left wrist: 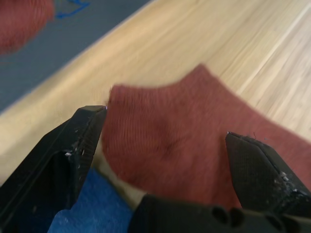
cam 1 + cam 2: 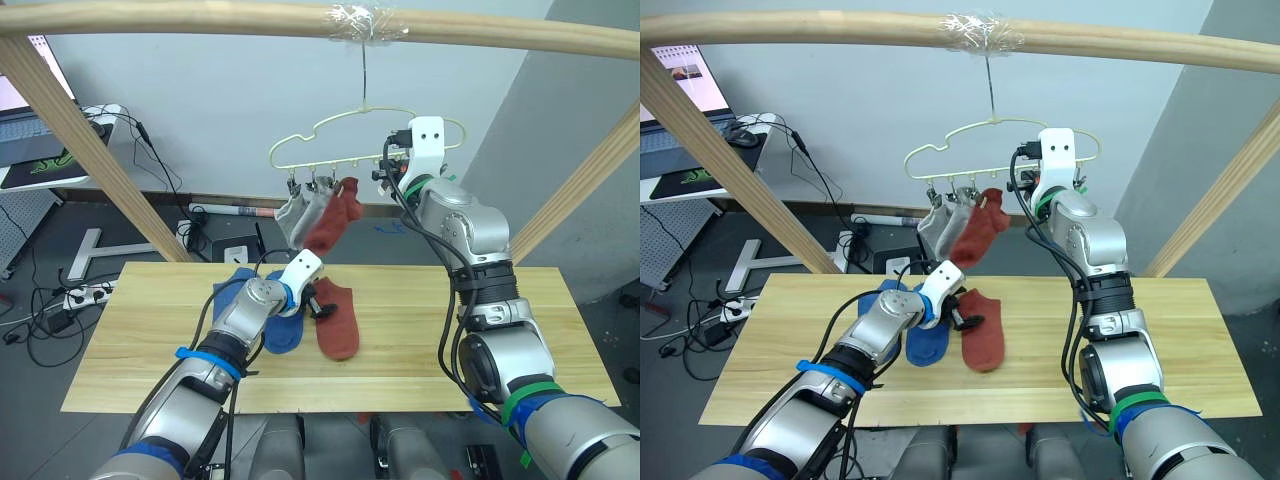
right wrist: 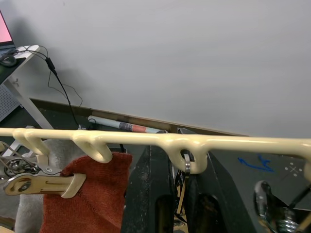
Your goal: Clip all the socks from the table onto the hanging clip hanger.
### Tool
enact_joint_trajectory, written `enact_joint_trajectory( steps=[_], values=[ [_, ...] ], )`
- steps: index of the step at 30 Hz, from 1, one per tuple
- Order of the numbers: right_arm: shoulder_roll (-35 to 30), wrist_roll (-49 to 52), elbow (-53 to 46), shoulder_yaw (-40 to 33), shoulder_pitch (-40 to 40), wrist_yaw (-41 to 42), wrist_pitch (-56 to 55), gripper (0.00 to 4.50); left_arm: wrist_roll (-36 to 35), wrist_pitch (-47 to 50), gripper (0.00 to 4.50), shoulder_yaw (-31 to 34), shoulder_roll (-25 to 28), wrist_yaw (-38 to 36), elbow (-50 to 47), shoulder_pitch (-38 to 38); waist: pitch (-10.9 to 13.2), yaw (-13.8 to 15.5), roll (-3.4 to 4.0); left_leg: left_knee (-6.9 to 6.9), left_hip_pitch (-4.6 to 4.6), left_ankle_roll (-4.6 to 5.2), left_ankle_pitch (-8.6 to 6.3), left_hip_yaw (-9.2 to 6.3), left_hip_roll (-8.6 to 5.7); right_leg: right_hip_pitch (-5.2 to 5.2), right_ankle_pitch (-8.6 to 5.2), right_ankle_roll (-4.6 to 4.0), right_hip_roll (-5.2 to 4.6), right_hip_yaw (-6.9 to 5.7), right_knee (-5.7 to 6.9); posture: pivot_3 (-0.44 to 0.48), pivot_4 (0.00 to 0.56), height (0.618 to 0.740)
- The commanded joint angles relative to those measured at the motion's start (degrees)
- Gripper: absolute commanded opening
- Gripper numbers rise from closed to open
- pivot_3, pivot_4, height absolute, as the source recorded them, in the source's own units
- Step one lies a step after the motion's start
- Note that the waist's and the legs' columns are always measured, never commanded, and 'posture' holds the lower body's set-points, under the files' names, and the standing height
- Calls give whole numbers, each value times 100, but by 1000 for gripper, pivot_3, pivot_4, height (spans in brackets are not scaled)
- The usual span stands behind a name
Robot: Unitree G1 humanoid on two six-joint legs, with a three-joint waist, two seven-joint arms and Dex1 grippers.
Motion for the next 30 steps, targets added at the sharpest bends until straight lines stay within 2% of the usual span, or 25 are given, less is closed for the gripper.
enact_joint_trajectory(
  steps=[1, 9, 12, 19, 24, 30],
  values=[
    [-5, 23, -284, -43, -213, 5, -54, 0, 166, -65, 4460, -40, -216, -48, 341, -229, 0, 3, 0, 0, 0, 0, 0, 0, 0, 0, 0, 0, 0, 0, 0, 116, 154, 740],
    [-10, 35, -352, -56, -186, -2, -2, 0, 579, -243, 4460, -181, -397, -187, 904, -344, 0, 0, 0, 0, 1, 0, 0, -1, 0, 1, 0, 0, 0, -1, 1, 108, 154, 740],
    [-23, 38, -383, -71, -184, -11, 22, 0, 681, -363, 3892, -188, -367, -208, 963, -324, -1, -3, 0, 1, 1, 0, 0, 0, 0, 2, 0, 0, 0, 0, 1, 100, 153, 740],
    [-34, 37, -387, -88, -186, -17, 46, 0, 753, -495, 1698, -151, -364, -274, 1052, -327, -1, -26, 0, 3, 4, 4, 3, -1, 0, 3, 2, -3, 1, 0, 4, 100, 153, 740],
    [-34, 48, -397, -99, -185, 2, 88, 0, 539, -513, 217, 47, -429, -331, 968, -317, -2, -69, 0, 3, 4, 5, 3, -2, 0, 4, 2, -3, 1, 0, 5, 103, 152, 740],
    [35, 143, -500, -155, -201, -12, 263, 0, -39, -604, 217, 584, -506, -565, 307, -305, -1, -86, 0, 1, 1, 5, 3, -2, 0, 1, 2, -3, 0, 0, 5, 105, 153, 740]
  ],
)
